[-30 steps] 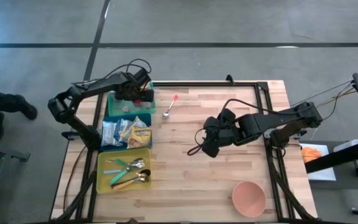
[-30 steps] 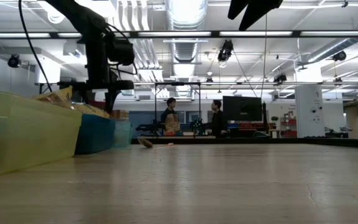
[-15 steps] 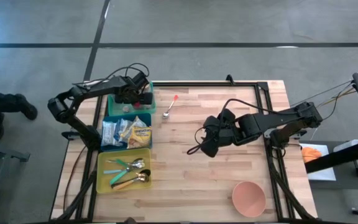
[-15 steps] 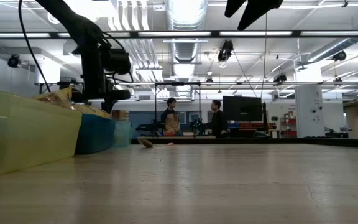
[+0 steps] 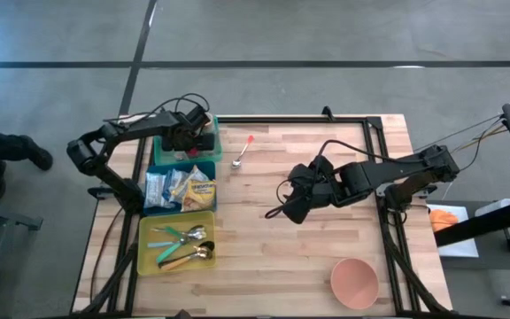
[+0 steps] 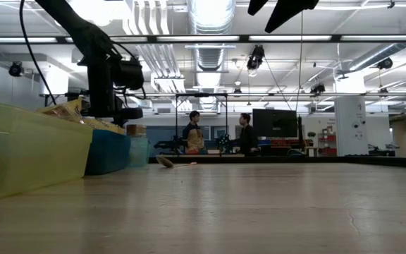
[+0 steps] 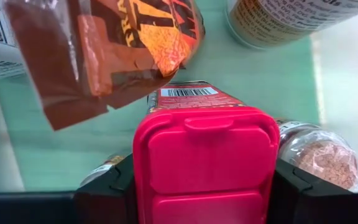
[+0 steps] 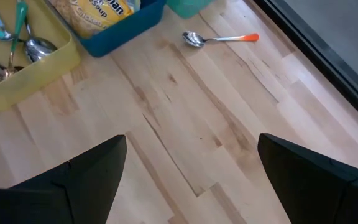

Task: Pick & Place Food Item
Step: Put the red seasoning can into the light blue bin

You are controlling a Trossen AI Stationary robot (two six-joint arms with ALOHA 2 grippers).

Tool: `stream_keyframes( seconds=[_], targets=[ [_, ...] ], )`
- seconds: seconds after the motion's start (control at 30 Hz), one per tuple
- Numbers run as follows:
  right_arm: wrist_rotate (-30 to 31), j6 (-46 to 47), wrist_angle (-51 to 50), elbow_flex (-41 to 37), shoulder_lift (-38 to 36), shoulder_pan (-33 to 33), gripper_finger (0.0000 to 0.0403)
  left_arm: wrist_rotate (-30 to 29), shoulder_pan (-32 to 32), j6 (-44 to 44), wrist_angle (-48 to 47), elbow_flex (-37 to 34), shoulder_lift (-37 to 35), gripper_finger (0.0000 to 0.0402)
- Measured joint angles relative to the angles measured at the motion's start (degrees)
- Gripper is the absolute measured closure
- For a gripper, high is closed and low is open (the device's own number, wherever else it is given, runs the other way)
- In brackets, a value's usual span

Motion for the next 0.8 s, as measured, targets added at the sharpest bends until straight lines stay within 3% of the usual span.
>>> stream_keyframes(
  seconds=[0.23, 0.53, 0.67, 0.8],
  targets=[
    [-0.02, 1.06, 0.21, 0.00, 0.00, 0.02, 0.0044, 0.53, 0.27, -0.30, 0.65, -0.10, -0.01, 0.0193],
    [-0.17, 1.07, 1.29, 0.00, 0.00, 0.04, 0.0044, 3.66, 0.36, -1.62, 3.21, -0.08, 0.21, 0.0031],
    [-0.17, 1.05, 1.29, 0.00, 0.00, 0.04, 0.0044, 4.56, 0.37, -1.98, 3.30, -0.04, 0.19, 0.0007],
    [-0.17, 1.05, 1.31, 0.00, 0.00, 0.04, 0.0044, 6.07, 0.37, -2.24, 3.27, -0.04, -0.28, 0.0012]
  ],
)
